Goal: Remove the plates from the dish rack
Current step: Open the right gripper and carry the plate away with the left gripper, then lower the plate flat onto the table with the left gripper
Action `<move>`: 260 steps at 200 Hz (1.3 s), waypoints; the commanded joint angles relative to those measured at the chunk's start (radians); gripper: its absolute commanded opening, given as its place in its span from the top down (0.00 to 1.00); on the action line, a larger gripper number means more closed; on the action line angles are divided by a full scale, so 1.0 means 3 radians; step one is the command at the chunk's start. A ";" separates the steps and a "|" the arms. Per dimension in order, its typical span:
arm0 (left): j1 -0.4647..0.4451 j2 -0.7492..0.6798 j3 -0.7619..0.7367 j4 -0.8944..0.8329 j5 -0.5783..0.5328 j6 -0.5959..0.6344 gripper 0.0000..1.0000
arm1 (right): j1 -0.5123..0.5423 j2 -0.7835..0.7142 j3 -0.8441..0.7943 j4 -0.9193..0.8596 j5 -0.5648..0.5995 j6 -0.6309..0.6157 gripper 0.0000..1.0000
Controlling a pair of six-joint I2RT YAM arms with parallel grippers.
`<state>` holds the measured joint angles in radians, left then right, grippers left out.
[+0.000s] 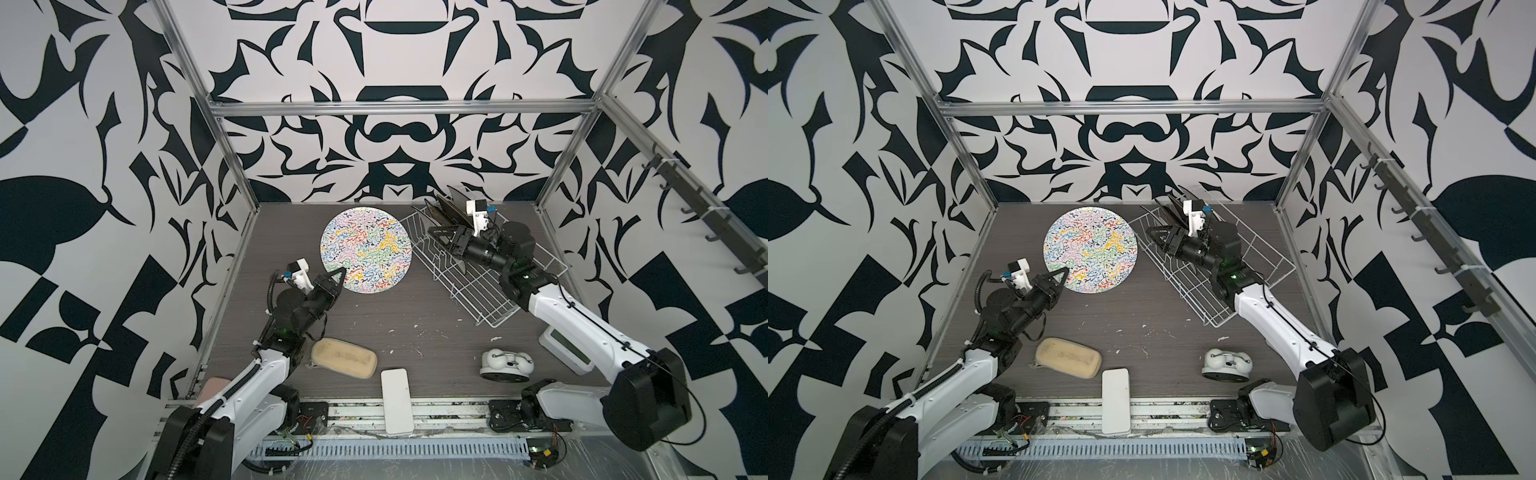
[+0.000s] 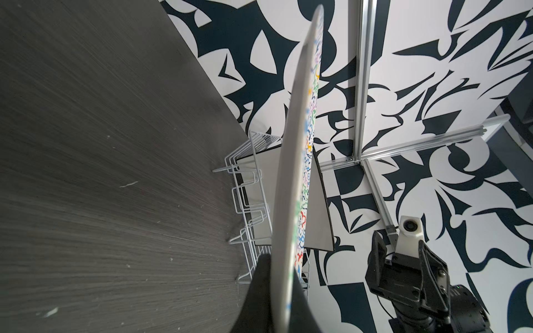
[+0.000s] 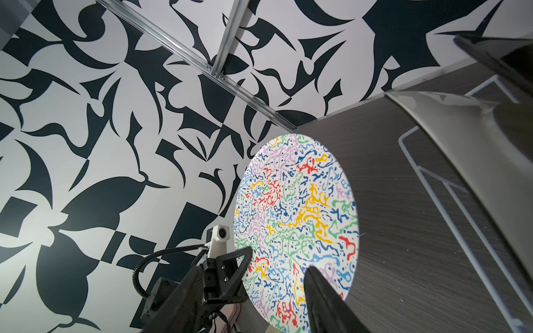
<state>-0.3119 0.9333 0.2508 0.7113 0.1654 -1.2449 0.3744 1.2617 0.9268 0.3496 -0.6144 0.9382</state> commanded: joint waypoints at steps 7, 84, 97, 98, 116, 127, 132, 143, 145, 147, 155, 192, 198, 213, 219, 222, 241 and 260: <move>0.0037 -0.0244 -0.0094 0.0142 -0.0287 -0.0062 1.00 | -0.0016 -0.0114 0.0042 0.0150 -0.0036 -0.0095 0.41; 0.0323 -0.0983 -0.0279 -0.0733 -0.0678 0.0028 1.00 | -0.0022 -0.0149 0.0045 -0.0010 -0.0014 -0.0203 0.41; 0.0412 -0.1037 -0.0279 -0.0779 -0.0682 0.0065 1.00 | -0.0021 -0.0180 0.0048 -0.0058 0.0015 -0.0247 0.41; 0.0422 -0.1038 -0.0279 -0.0785 -0.0680 0.0070 1.00 | -0.0021 -0.0181 0.0046 -0.0062 0.0016 -0.0250 0.41; 0.0612 -0.1045 -0.0264 -0.0796 -0.0557 0.0093 1.00 | -0.0021 -0.0220 0.0046 -0.0133 0.0047 -0.0296 0.41; 0.0784 -0.1026 -0.0256 -0.0791 -0.0417 0.0078 1.00 | -0.0025 -0.0243 0.0055 -0.0179 0.0053 -0.0323 0.41; 0.0862 -0.1013 -0.0253 -0.0780 -0.0348 0.0067 1.00 | -0.0022 -0.0250 0.0053 -0.0202 0.0059 -0.0337 0.41; 0.1032 -0.0978 -0.0253 -0.0743 -0.0202 0.0032 1.00 | -0.0021 -0.0280 0.0056 -0.0265 0.0073 -0.0374 0.40; 0.1063 -0.0972 -0.0253 -0.0730 -0.0175 0.0027 1.00 | -0.0024 -0.0284 0.0059 -0.0276 0.0078 -0.0382 0.41; 0.1090 -0.0963 -0.0253 -0.0722 -0.0154 0.0017 1.00 | -0.0022 -0.0288 0.0060 -0.0288 0.0085 -0.0390 0.41; 0.1198 -0.0922 -0.0253 -0.0674 -0.0058 -0.0006 1.00 | -0.0023 -0.0309 0.0055 -0.0331 0.0102 -0.0420 0.41; 0.1587 -0.0655 -0.0271 -0.0374 0.0260 -0.0126 1.00 | -0.0021 -0.0369 0.0055 -0.0479 0.0143 -0.0506 0.41; 0.1634 -0.0609 -0.0275 -0.0328 0.0293 -0.0139 1.00 | -0.0023 -0.0373 0.0055 -0.0493 0.0151 -0.0517 0.40; 0.1743 -0.0485 -0.0274 -0.0221 0.0379 -0.0195 1.00 | -0.0024 -0.0383 0.0055 -0.0554 0.0179 -0.0553 0.41; 0.1788 -0.0432 -0.0274 -0.0171 0.0418 -0.0201 1.00 | -0.0021 -0.0390 0.0054 -0.0561 0.0186 -0.0564 0.41; 0.1807 -0.0401 -0.0272 -0.0149 0.0435 -0.0201 1.00 | -0.0023 -0.0387 0.0054 -0.0566 0.0195 -0.0566 0.41; 0.1915 -0.0210 -0.0255 -0.0032 0.0511 -0.0202 1.00 | -0.0021 -0.0360 0.0059 -0.0579 0.0203 -0.0576 0.41; 0.1992 0.0016 -0.0243 0.0122 0.0540 -0.0230 1.00 | -0.0025 -0.0310 0.0111 -0.0634 0.0196 -0.0573 0.41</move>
<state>0.2600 0.8856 0.1566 0.5819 0.2775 -1.2911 0.3725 1.1770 0.9268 0.1627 -0.5644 0.7929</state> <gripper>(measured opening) 0.091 0.593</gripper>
